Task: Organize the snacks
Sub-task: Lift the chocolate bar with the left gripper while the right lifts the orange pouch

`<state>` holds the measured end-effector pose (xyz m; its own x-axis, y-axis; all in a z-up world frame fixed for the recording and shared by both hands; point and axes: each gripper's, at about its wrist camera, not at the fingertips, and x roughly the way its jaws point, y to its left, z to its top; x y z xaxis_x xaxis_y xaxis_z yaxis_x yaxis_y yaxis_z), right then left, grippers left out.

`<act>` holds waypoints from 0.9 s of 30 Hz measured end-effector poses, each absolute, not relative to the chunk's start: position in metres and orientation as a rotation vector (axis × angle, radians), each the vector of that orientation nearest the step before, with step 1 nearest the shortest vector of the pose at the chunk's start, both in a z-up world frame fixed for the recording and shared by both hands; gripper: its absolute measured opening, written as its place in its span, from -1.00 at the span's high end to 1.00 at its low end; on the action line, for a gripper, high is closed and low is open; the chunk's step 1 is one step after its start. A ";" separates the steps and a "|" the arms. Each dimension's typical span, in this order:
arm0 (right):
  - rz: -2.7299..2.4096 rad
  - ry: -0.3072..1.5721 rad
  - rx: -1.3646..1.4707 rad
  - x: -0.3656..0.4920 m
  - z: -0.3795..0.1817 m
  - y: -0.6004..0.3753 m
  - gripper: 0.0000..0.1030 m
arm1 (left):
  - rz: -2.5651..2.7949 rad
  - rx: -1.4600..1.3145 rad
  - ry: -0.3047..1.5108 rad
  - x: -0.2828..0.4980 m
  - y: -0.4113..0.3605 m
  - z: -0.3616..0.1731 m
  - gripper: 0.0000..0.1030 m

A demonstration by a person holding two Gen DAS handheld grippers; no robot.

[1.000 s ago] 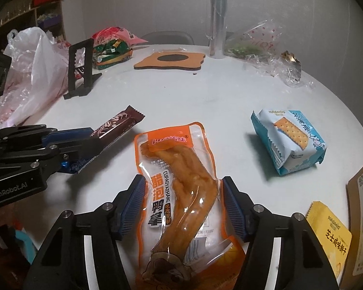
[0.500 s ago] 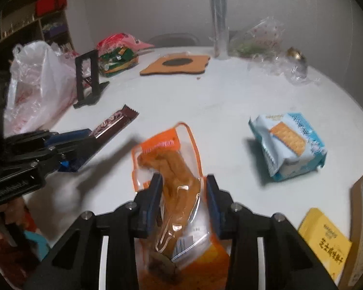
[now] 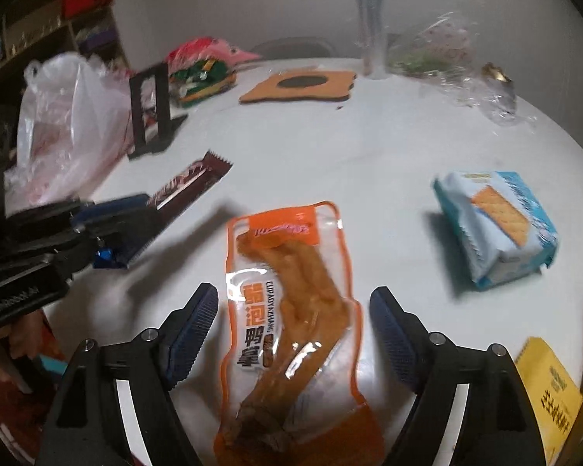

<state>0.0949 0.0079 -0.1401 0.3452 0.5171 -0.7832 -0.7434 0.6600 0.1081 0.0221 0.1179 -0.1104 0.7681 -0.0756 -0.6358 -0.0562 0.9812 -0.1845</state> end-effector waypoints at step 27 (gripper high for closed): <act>0.822 0.859 -0.365 0.088 -0.140 0.022 -0.07 | -0.001 -0.206 0.680 0.020 0.122 -0.112 0.67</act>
